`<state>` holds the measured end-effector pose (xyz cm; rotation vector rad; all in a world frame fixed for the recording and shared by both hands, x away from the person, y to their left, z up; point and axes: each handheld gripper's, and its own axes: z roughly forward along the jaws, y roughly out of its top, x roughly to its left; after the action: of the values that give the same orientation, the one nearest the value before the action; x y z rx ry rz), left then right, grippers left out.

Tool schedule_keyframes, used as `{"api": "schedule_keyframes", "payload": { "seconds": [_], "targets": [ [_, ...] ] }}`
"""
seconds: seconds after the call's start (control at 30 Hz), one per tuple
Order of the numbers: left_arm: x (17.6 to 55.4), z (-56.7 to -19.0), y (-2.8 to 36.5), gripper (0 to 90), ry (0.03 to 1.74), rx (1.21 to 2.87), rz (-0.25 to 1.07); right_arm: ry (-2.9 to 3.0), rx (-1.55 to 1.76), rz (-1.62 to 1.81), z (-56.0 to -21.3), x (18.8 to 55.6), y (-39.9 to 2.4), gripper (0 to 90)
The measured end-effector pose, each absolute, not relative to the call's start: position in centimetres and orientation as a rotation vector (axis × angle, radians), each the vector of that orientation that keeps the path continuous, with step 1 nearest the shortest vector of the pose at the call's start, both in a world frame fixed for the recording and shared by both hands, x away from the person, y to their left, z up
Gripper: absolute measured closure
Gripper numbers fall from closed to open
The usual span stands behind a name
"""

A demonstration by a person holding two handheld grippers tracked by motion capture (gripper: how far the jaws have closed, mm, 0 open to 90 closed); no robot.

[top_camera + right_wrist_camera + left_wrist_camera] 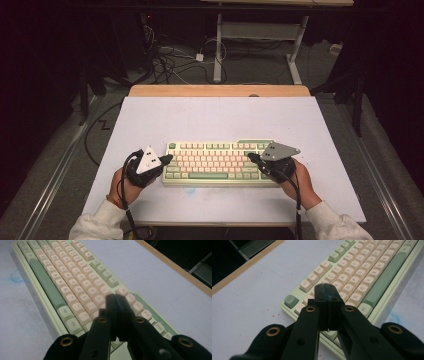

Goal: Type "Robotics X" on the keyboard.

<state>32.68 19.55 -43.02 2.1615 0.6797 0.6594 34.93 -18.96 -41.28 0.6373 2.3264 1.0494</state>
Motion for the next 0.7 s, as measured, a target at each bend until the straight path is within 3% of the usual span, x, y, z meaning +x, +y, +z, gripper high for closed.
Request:
{"api": "schedule_keyframes", "payload": {
  "seconds": [0.7],
  "targets": [
    [32.3,-43.6,20.1,87.7,0.690,2.166,0.671,2.347,0.600,1.061,-41.3,35.8,-17.3,90.0]
  ]
}}
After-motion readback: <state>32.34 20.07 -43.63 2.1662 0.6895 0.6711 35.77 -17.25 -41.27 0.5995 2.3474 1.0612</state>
